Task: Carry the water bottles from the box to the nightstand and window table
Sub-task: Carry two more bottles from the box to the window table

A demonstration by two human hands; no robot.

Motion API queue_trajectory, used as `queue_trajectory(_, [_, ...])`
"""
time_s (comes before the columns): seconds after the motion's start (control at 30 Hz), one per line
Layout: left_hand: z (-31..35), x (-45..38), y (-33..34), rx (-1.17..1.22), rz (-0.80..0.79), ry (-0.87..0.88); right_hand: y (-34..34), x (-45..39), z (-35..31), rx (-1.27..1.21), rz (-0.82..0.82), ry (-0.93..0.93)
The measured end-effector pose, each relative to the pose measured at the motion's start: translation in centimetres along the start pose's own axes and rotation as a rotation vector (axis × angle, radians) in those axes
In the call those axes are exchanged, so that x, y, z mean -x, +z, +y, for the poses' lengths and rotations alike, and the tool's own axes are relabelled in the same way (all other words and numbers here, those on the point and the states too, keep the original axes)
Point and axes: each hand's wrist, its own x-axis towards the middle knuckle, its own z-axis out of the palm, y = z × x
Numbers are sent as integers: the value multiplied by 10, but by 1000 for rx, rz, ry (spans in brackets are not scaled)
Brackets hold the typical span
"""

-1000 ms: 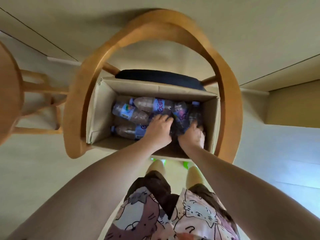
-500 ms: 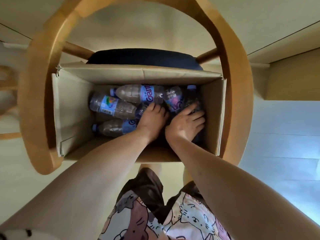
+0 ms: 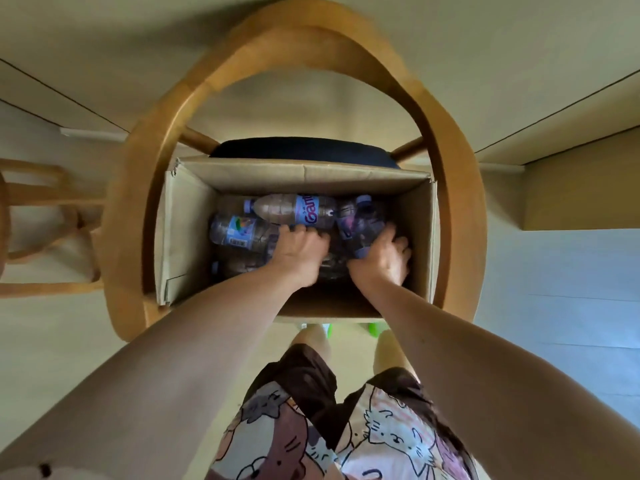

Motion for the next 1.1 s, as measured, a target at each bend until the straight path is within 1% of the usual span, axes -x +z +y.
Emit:
queue_trajectory(0.13, [-18,26,-17,216,4,-140,-21,13,-3,-102,-54,59])
queue_trajectory(0.27, [-34,50,-50,494,-18,-275,-53,28,-9,-365,-211,124])
queue_trajectory(0.37, [-37,69,-74,722,-38,-333,-79,44,-10,-591,-293,96])
queue_trajectory(0.47, [-28,87,-96,1028,-1,-359,-110,62,-6,-761,-344,30])
queue_trajectory(0.57, [-6,105,-123,1316,87,-287,-151,78,7,-857,-375,-42])
queue_trajectory(0.63, [14,121,-145,1404,136,-226,-180,89,25,-938,-362,-79])
queue_trajectory(0.73, [55,149,-179,1457,164,-162,-223,108,69,-1138,-383,-111])
queue_trajectory(0.8, [91,168,-200,1499,143,-99,-251,118,105,-1279,-402,-135])
queue_trajectory(0.87, [135,186,-220,1529,114,-13,-280,131,148,-1397,-399,-152])
queue_trajectory(0.93, [182,201,-238,1540,137,87,-308,145,193,-1501,-399,-195])
queue_trajectory(1.03, [261,218,-266,1544,117,258,-344,164,262,-1583,-319,-260])
queue_trajectory(1.1, [316,230,-282,1521,91,366,-365,177,308,-1612,-208,-293])
